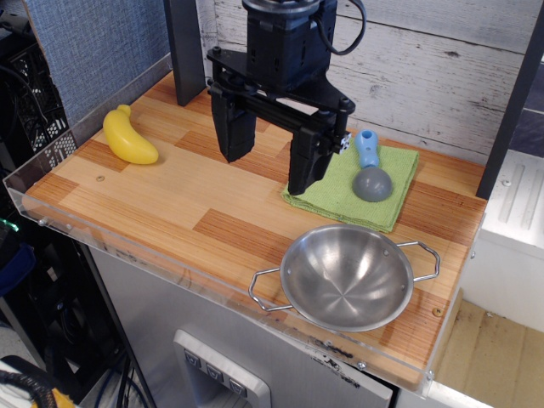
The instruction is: Take the yellow banana and put it in the stainless steel pot
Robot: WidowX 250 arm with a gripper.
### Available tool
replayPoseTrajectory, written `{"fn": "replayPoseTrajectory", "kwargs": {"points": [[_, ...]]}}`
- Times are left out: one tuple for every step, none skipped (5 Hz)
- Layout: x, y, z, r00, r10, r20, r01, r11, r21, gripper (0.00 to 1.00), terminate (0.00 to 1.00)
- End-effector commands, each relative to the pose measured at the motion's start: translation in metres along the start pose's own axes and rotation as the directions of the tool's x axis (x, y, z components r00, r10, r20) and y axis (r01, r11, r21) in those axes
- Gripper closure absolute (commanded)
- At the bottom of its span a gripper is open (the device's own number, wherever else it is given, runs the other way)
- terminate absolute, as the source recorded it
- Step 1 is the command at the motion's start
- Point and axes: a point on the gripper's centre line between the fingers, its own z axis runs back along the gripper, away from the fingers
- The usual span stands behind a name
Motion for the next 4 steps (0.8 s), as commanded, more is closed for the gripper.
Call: {"fn": "replayPoseTrajectory", "kwargs": {"points": [[0.000, 0.000, 0.000, 1.000, 0.000, 0.000, 0.000, 1.000, 0.000, 0.00, 0.00], [0.005, 0.040, -0.010, 0.996, 0.084, 0.004, -0.084, 0.996, 0.007, 0.00, 0.00], [0.007, 0.083, -0.019, 0.986, 0.164, 0.016, -0.164, 0.985, 0.055, 0.00, 0.00], [0.008, 0.117, -0.024, 0.979, 0.197, 0.045, -0.200, 0.976, 0.091, 0.00, 0.00]]}}
